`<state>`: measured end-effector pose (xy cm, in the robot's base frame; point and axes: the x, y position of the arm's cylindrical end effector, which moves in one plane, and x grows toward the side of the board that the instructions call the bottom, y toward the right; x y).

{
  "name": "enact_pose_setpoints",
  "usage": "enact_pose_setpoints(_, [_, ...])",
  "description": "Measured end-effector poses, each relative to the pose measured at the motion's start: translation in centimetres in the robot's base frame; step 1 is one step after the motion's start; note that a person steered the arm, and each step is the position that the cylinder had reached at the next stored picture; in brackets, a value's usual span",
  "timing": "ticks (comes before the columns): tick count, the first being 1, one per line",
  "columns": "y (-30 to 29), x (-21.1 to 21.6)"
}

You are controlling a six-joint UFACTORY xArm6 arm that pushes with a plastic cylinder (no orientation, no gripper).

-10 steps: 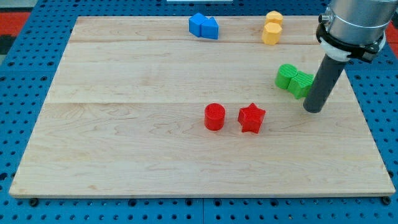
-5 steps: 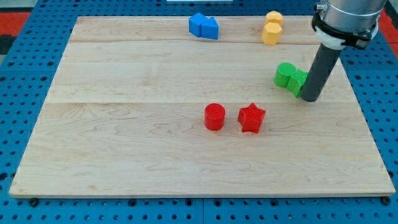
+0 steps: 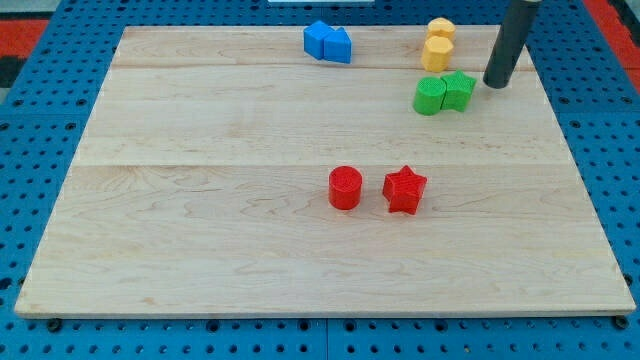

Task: Move the green star and green circle to the bottom left of the blue cube

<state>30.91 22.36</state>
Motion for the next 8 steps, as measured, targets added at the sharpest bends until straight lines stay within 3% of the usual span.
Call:
enact_pose_setpoints(3, [-8.0,3.8])
enact_pose_setpoints(6, [-5.1,5.6])
enact_pose_setpoints(7, [-11.3,5.4])
enact_pose_setpoints(8, [-16.1,8.1])
